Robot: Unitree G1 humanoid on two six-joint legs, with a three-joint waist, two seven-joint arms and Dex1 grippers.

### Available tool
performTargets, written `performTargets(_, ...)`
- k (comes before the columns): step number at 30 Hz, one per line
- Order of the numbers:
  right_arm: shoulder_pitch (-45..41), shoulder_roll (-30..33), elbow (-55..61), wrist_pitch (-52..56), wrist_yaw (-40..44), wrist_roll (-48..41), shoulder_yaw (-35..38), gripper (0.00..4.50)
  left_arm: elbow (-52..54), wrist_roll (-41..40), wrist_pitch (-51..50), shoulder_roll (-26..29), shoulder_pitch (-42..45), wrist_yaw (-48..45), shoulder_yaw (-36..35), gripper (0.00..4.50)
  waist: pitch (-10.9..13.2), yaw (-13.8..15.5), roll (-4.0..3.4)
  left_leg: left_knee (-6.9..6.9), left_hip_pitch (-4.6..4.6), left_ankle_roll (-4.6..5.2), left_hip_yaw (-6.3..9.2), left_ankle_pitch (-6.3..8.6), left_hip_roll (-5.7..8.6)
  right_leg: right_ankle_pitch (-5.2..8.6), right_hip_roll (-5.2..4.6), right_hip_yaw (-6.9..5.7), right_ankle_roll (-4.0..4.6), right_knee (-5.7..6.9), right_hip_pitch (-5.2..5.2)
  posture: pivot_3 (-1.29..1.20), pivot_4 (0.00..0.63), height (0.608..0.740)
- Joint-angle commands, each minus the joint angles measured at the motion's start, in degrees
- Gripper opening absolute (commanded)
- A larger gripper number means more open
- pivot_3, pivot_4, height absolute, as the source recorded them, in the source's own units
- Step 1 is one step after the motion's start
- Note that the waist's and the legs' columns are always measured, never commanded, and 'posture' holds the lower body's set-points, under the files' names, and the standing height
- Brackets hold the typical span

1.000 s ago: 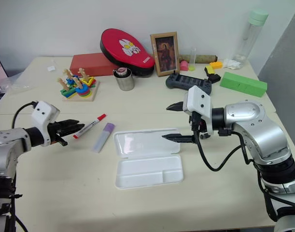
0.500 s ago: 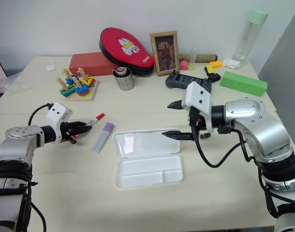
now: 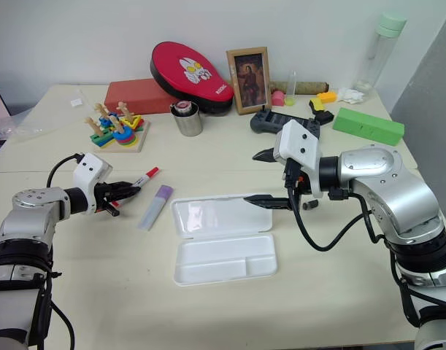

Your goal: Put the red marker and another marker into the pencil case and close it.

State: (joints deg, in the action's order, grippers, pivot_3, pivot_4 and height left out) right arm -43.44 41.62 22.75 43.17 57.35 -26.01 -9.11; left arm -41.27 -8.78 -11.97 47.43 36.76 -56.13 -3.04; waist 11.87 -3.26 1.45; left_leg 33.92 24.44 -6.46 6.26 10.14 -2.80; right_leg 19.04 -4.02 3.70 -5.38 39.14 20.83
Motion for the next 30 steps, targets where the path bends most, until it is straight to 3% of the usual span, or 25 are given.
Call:
performTargets(1, -0.38, 0.25, 1.96, -0.56, -0.29, -0.64, 1.29, 4.5, 1.99, -0.93, 1.01, 0.49, 0.02, -0.69, -1.97, 0.42, 0.0, 0.0, 0.0, 0.0, 0.0, 0.0, 0.01, 0.0, 0.0, 0.0, 0.0, 0.0, 0.0, 0.0, 0.0, 0.0, 0.15, 0.74)
performTargets(3, -0.29, 0.27, 2.04, -0.59, -0.3, -0.67, 1.34, 4.5, 2.14, -0.91, 1.16, 0.38, -0.04, -0.35, -2.21, 1.13, 0.0, 0.0, 0.0, 0.0, 0.0, 0.0, 0.0, 0.0, 0.0, 0.0, 0.0, 0.0, 0.0, 0.0, 0.0, 0.0, 0.15, 0.74)
performTargets(20, 0.69, 0.66, 2.39, -1.09, -0.19, -0.51, 1.45, 4.5, 0.32, 0.74, -0.08, -0.45, 1.62, -0.23, -1.09, 4.44, 0.0, -0.01, 0.0, 0.01, 0.0, 0.0, 0.0, 0.0, 0.0, 0.0, 0.0, 0.0, 0.0, 0.02, 0.0, 0.0, 0.15, 0.74)
performTargets(29, 0.9, 0.76, 2.66, -0.9, -0.5, -0.41, 1.59, 4.5, -4.21, 3.06, -2.01, -1.09, 2.74, 0.09, 0.58, 4.47, 0.0, -0.01, 0.0, 0.04, -0.01, 0.0, 0.01, -0.01, 0.0, 0.0, 0.0, -0.01, 0.0, 0.1, 0.0, 0.0, 0.15, 0.74)
performTargets(30, 0.88, 0.77, 2.64, -0.9, -0.49, -0.39, 1.59, 4.5, -4.5, 3.19, -2.32, -1.15, 2.82, 0.02, 0.71, 4.3, 0.0, -0.01, 0.0, 0.05, -0.01, 0.0, 0.01, -0.01, 0.0, 0.0, 0.0, -0.01, 0.0, 0.12, 0.0, 0.0, 0.15, 0.74)
